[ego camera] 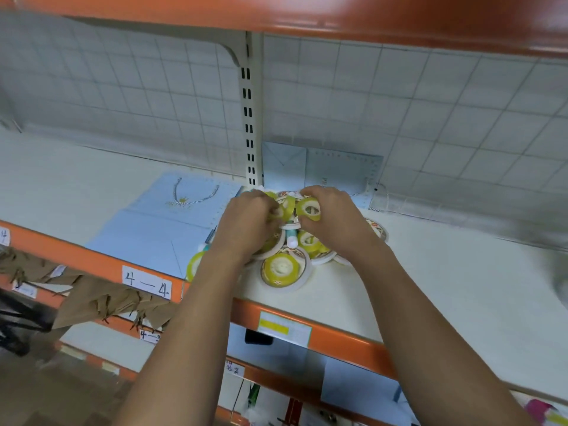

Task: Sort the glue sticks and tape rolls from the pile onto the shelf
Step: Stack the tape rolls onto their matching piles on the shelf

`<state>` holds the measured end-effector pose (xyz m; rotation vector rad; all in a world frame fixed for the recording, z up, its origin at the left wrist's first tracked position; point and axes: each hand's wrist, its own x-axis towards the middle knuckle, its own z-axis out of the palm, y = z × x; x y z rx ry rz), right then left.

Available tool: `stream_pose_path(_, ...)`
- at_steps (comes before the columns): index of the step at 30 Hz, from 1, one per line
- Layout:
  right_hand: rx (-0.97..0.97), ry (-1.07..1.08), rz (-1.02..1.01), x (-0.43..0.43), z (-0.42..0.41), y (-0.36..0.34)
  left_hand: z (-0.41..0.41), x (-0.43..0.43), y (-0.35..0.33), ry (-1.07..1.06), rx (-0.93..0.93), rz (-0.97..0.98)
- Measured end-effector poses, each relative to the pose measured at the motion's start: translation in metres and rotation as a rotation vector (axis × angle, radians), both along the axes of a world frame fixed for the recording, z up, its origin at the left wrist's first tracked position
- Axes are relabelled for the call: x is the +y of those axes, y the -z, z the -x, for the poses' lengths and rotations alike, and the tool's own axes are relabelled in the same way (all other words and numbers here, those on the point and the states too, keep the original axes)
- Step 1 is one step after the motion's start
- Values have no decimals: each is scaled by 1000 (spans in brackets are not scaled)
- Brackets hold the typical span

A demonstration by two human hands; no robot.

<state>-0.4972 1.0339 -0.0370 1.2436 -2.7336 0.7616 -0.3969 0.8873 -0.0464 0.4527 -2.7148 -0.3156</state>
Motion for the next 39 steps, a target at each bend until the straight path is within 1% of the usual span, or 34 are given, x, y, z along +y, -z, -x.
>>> stream_pose_path(2, -7, -2, 39, 11, -6, -5, -1, 3, -4, 7, 68, -82)
stream_pose_path(4, -8, 2, 51, 28, -10, -9, -1, 13, -9, 64, 122, -188)
stream_pose_path(7, -19, 45, 17, 61, -12, -13, 7, 42, -19, 210, 105, -266)
stream_pose_path(12, -13, 190, 16, 130, -12, -15, 30, 107, -24, 406, -4, -305)
stream_pose_path(17, -49, 369, 2, 217, -14, -13, 57, 188, -24, 564, -10, -307)
stream_pose_path(22, -61, 529, 9, 314, -13, -13, 81, 280, -20, 706, -64, -291)
stream_pose_path(26, -60, 604, 2, 389, -8, -12, 97, 354, -21, 795, -100, -293)
stream_pose_path(31, -52, 590, -23, 474, 9, -17, 114, 440, -28, 815, -101, -295)
stream_pose_path(34, -9, 570, -27, 517, 25, -24, 123, 481, -29, 810, -115, -290)
stream_pose_path(39, 58, 522, 26, 566, 58, -30, 140, 528, -33, 698, -32, -287)
